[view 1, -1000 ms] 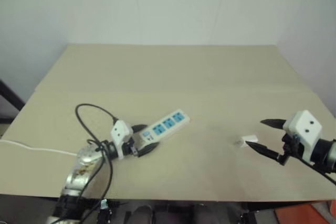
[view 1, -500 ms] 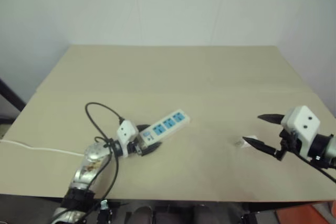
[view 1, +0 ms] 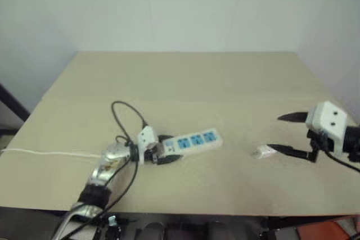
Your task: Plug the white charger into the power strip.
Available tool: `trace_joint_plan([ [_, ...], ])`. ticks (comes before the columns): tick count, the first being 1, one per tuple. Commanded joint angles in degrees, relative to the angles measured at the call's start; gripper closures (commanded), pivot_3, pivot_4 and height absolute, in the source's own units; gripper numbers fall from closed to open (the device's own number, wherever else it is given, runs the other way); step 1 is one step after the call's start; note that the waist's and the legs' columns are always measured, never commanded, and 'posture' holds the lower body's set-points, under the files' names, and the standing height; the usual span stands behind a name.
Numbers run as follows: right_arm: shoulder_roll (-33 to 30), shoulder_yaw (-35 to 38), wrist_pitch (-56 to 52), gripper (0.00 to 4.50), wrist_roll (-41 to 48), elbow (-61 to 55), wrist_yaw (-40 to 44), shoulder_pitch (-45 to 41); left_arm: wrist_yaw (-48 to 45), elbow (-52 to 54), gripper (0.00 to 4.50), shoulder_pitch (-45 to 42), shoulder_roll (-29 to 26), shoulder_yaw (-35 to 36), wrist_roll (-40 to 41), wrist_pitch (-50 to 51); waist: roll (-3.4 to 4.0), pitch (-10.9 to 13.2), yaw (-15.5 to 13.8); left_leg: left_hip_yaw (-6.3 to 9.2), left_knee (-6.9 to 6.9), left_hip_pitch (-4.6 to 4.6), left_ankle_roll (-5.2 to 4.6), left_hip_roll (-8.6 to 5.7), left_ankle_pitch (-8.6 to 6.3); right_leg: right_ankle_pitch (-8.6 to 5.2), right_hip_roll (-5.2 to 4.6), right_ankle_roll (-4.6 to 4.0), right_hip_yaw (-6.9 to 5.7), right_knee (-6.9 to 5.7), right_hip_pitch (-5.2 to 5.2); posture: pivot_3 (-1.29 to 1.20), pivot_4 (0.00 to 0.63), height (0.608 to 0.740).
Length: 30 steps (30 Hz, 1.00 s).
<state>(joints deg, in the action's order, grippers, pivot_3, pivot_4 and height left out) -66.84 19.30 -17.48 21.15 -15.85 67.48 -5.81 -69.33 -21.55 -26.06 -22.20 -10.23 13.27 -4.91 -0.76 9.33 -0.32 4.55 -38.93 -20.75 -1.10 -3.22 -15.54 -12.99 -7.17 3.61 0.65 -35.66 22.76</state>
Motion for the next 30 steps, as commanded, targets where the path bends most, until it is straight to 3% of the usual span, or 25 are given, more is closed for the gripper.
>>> trace_joint_plan([
  [1, -4.13, -5.52, 6.64, 0.00, -2.73, 5.55, 7.04, -5.75, -6.45, -1.23, 1.21, -2.88, -0.01, -2.40, 0.34, -1.47, -0.01, 0.01, 0.38, -0.01, 0.00, -0.17, -0.01, -0.03, -0.01, 0.16, 0.00, -0.26, 0.05, -0.02, 0.24, 0.00, 0.150, 0.740],
  [6, -4.98, -17.48, 15.44, 0.00, -9.23, 13.33, 15.65, -16.47, -5.67, -4.91, 1.21, -3.38, 1.04, -2.96, -1.77, -3.74, -0.03, 0.04, 1.00, 0.03, 0.02, -0.52, -0.02, -0.06, -0.01, 0.17, -0.02, -0.28, 0.08, -0.02, 0.69, 0.00, 0.150, 0.740],
  [11, -0.11, -27.82, 20.10, 0.00, -17.19, 23.45, 18.64, -25.92, -5.21, -4.99, 1.21, -2.60, 1.03, -2.60, -2.27, -4.18, -0.21, 0.14, 1.02, 0.03, -0.03, -0.51, -0.04, -0.07, -0.02, 0.24, -0.10, -0.19, 0.10, 0.01, 0.62, 0.00, 0.150, 0.740],
  [23, 9.29, -40.12, 31.06, 0.00, -31.25, 43.81, 19.69, -39.01, -3.63, -1.37, 1.21, -0.16, 0.23, -2.16, -2.11, -2.72, -0.19, 0.15, 1.05, 0.09, -0.03, -0.44, 0.02, -0.12, 0.01, 0.32, -0.09, -0.23, 0.16, -0.10, 0.69, 0.00, 0.150, 0.740],
  [30, 11.93, -41.13, 35.03, 2.23, -33.72, 46.55, 19.01, -39.58, -2.43, -0.17, 1.21, 0.77, -0.61, -1.68, -2.14, -1.94, -0.19, 0.15, 1.07, 0.14, -0.02, -0.45, 0.04, -0.19, 0.02, 0.33, -0.09, -0.24, 0.19, -0.16, 0.75, 0.00, 0.150, 0.740],
])
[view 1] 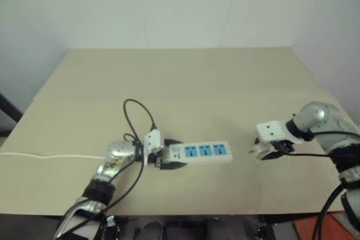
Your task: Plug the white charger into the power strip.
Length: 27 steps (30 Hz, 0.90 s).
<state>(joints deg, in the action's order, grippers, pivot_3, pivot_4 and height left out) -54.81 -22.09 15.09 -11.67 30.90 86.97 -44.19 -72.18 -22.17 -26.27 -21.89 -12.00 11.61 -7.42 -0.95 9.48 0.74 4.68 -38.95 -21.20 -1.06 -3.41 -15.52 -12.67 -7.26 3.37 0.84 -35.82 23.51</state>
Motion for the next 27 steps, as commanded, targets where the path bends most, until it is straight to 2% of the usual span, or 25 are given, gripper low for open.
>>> trace_joint_plan([
  [1, 0.06, 0.36, 2.84, 2.61, -0.98, -0.18, -0.55, -1.13, 0.49, 0.48, 1.21, 1.02, -0.99, 0.12, -0.48, 0.60, 0.00, 0.00, 0.08, 0.01, 0.00, 0.00, 0.00, 0.00, 0.00, 0.00, 0.00, 0.00, 0.00, 0.00, 0.00, 0.00, 0.150, 0.740],
  [3, 0.20, 0.50, 4.33, 3.28, -1.17, -0.31, -0.97, -1.02, 0.59, 0.64, 1.21, 1.19, -1.17, 0.16, -0.47, 0.65, 0.01, 0.00, 0.17, 0.01, 0.00, 0.01, 0.00, 0.00, 0.00, 0.01, 0.00, -0.01, 0.00, -0.01, 0.00, 0.00, 0.150, 0.740],
  [4, 0.26, 0.51, 5.93, 3.36, -1.14, 0.01, -1.17, -1.13, 0.67, 0.65, 1.21, 1.21, -1.21, 0.18, -0.50, 0.67, 0.00, 0.00, 0.19, 0.00, 0.00, 0.04, 0.00, 0.01, 0.00, 0.01, 0.02, -0.01, 0.01, -0.02, -0.03, 0.00, 0.150, 0.740],
  [7, 0.92, 0.82, 12.68, 3.36, 0.48, 2.41, -0.43, -2.83, 0.90, 0.58, 1.21, 1.13, -1.34, 0.28, -0.62, 0.65, 0.00, 0.00, 0.30, 0.00, 0.00, 0.05, 0.00, 0.01, 0.00, 0.01, 0.02, -0.02, 0.01, -0.02, -0.03, 0.00, 0.150, 0.740],
  [9, 1.36, 0.04, 24.74, 3.36, 1.50, 6.73, 1.15, -6.11, 0.86, 0.44, 1.21, 1.00, -1.56, 0.40, -0.64, 0.57, 0.01, 0.00, 0.42, -0.02, 0.00, 0.06, 0.01, 0.01, 0.00, 0.01, 0.02, -0.02, 0.03, -0.02, -0.03, 0.00, 0.150, 0.740],
  [11, 1.42, -3.88, 37.77, 3.36, 1.74, 12.24, 4.38, -11.28, 0.84, 0.11, 1.21, 0.81, -1.81, 0.51, -0.76, 0.35, 0.03, 0.02, 0.57, -0.05, 0.02, 0.07, 0.02, 0.00, 0.01, 0.02, 0.02, -0.03, 0.06, -0.03, -0.01, 0.00, 0.150, 0.740],
  [17, 6.70, -15.44, 56.98, 3.36, 1.08, 28.22, 5.53, -22.95, 1.23, 1.24, 1.21, 1.40, -2.45, 0.86, -0.68, 0.66, 0.02, 0.04, 1.57, -0.02, 0.05, 0.16, 0.03, 0.06, 0.02, 0.02, 0.06, -0.04, 0.08, 0.00, -0.08, 0.00, 0.150, 0.740],
  [21, 8.56, -19.99, 65.11, 3.36, -3.49, 34.01, 4.83, -25.52, 1.67, 2.68, 1.21, 2.37, -3.13, 1.07, -0.68, 1.06, 0.02, 0.04, 1.56, -0.01, 0.05, 0.13, 0.04, 0.10, 0.03, 0.03, 0.06, -0.05, 0.10, -0.03, 0.04, 0.00, 0.150, 0.740],
  [27, 9.89, -24.21, 69.74, 3.36, -14.66, 36.25, -2.83, -27.14, 2.72, 5.22, 1.21, 4.28, -3.89, 1.27, -0.31, 2.05, 0.04, 0.03, 1.92, -0.10, 0.12, -0.03, 0.27, 0.06, 0.16, 0.07, 0.13, -0.15, 0.29, -0.33, 0.59, 0.00, 0.150, 0.740],
])
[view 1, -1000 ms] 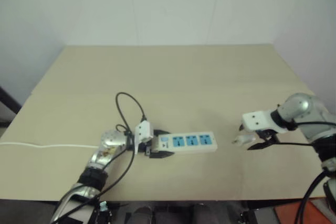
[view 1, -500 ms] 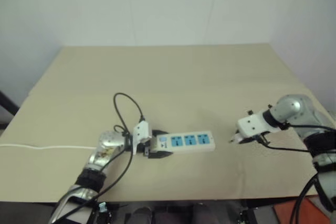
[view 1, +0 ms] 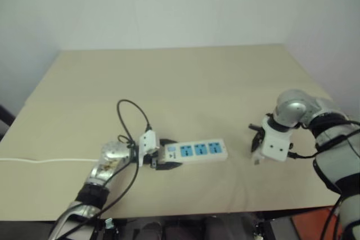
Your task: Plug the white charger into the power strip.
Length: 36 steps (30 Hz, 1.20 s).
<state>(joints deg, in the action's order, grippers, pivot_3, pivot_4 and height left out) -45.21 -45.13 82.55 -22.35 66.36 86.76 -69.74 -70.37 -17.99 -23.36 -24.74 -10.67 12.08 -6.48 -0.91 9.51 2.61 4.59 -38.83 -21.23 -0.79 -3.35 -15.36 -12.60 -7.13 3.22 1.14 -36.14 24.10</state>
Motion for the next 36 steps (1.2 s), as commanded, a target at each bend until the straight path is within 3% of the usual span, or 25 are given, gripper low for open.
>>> trace_joint_plan([
  [1, 0.55, -1.31, 2.59, 3.36, -5.15, 1.02, -3.98, -1.77, 1.04, 1.31, 1.21, 1.50, -1.06, -0.10, -0.77, 1.30, 0.00, 0.00, 0.06, 0.00, 0.00, 0.02, 0.00, 0.04, 0.00, 0.02, 0.05, -0.03, 0.00, 0.01, -0.03, 0.00, 0.150, 0.740],
  [4, 1.35, -1.72, 3.58, 3.36, -8.16, 1.72, -8.29, -2.07, 1.40, 1.86, 1.21, 1.66, -1.08, -0.12, -0.73, 1.73, -0.01, -0.01, 0.01, -0.01, -0.01, 0.07, 0.00, 0.09, 0.00, 0.04, 0.10, -0.06, 0.01, 0.01, -0.06, 0.00, 0.150, 0.740],
  [14, 1.24, -3.01, 5.13, 0.02, -15.90, 2.84, -18.29, -2.20, 1.36, 2.47, 1.21, 1.82, -1.68, 0.11, -0.48, 2.28, -0.07, -0.06, -0.03, -0.05, 0.01, 0.10, 0.00, 0.16, 0.00, 0.06, 0.18, -0.11, 0.07, 0.02, -0.06, 0.00, 0.150, 0.740],
  [23, -1.79, -4.54, 8.21, 0.02, -17.84, 4.64, -20.94, -7.22, 0.63, 2.48, 1.21, 1.65, -1.94, -0.21, -0.26, 2.71, -0.07, -0.04, 0.00, -0.06, 0.02, 0.07, 0.00, 0.13, 0.00, 0.07, 0.17, -0.11, 0.10, 0.01, 0.00, 0.00, 0.150, 0.740],
  [36, -5.90, -1.99, 7.00, 0.02, -11.90, 8.31, -21.31, -17.17, -1.32, -1.35, 1.21, -1.46, -2.09, -0.66, -0.21, 1.67, 0.14, 0.10, 0.04, -0.14, 0.09, 0.01, 0.00, 0.14, 0.00, 0.06, 0.21, -0.12, 0.20, 0.01, 0.14, 0.00, 0.150, 0.740],
])
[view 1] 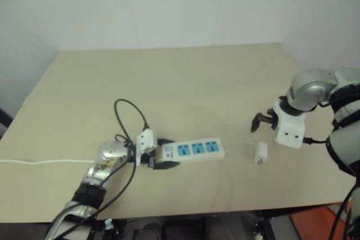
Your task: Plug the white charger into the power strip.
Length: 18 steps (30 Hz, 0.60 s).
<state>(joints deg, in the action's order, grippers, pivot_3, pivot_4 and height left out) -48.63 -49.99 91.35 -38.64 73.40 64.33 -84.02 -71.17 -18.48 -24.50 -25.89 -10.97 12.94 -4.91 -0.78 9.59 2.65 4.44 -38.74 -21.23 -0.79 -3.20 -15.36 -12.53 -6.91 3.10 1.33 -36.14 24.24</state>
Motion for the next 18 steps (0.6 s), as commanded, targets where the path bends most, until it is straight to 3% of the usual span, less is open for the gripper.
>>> trace_joint_plan([
  [1, -2.64, 6.25, -7.11, 0.02, 8.40, 1.77, 3.52, -2.31, -0.55, -1.00, 1.21, -0.50, -0.96, -0.28, -1.05, 0.12, 0.01, 0.02, -0.03, 0.00, 0.00, -0.02, 0.00, 0.00, 0.00, 0.00, 0.00, 0.00, 0.00, 0.01, 0.01, 0.00, 0.150, 0.740],
  [6, -3.89, 22.21, -44.09, 0.02, 27.02, -2.37, 26.23, 0.92, -0.39, -1.36, 1.21, -0.67, -0.81, -0.04, -0.84, 0.41, 0.01, 0.02, -0.13, -0.02, -0.02, 0.01, -0.02, 0.04, -0.01, 0.02, 0.00, -0.03, 0.02, 0.00, -0.10, 0.00, 0.150, 0.740],
  [8, -3.64, 25.96, -65.31, 0.02, 28.82, -9.59, 26.85, 3.31, -0.66, -1.41, 1.21, -0.58, -0.99, -0.05, -0.74, 0.56, 0.02, 0.01, -0.20, 0.00, -0.02, 0.00, -0.06, 0.08, -0.03, 0.02, 0.02, -0.04, 0.01, 0.03, -0.11, 0.00, 0.150, 0.740],
  [11, -3.54, 27.51, -107.27, 0.02, 27.30, -27.44, 27.38, 7.42, -1.08, -1.68, 1.21, -0.37, -1.21, -0.28, -0.87, 0.52, 0.06, -0.01, -0.26, -0.01, -0.03, -0.04, -0.08, 0.07, -0.04, 0.02, 0.01, -0.04, 0.05, -0.03, 0.00, 0.00, 0.150, 0.740],
  [12, -3.03, 26.98, -121.48, 0.02, 25.78, -32.74, 27.54, 8.23, -1.09, -1.85, 1.21, -0.42, -1.19, -0.27, -0.89, 0.49, 0.12, -0.04, -0.30, -0.01, -0.04, -0.10, -0.08, 0.07, -0.04, 0.02, 0.02, -0.04, 0.05, -0.06, 0.07, 0.00, 0.150, 0.740],
  [14, -3.00, 17.79, -146.16, 0.02, 24.37, -37.82, 27.96, 6.05, -0.94, -1.85, 1.21, -0.39, -1.10, -0.21, -0.80, 0.67, 0.30, -0.10, -0.33, -0.01, -0.08, -0.24, -0.08, 0.06, -0.04, 0.03, 0.01, -0.06, 0.07, -0.12, 0.22, 0.00, 0.150, 0.740],
  [18, -3.53, 4.51, -175.35, 0.02, 28.45, -43.12, 26.88, 1.41, -0.54, -1.35, 1.21, 0.46, -1.05, -0.26, -0.66, 0.95, 0.35, -0.13, -0.67, -0.02, -0.25, -0.96, -0.07, -0.03, -0.03, 0.04, -0.10, -0.06, 0.10, -0.45, 0.95, 0.00, 0.150, 0.740],
])
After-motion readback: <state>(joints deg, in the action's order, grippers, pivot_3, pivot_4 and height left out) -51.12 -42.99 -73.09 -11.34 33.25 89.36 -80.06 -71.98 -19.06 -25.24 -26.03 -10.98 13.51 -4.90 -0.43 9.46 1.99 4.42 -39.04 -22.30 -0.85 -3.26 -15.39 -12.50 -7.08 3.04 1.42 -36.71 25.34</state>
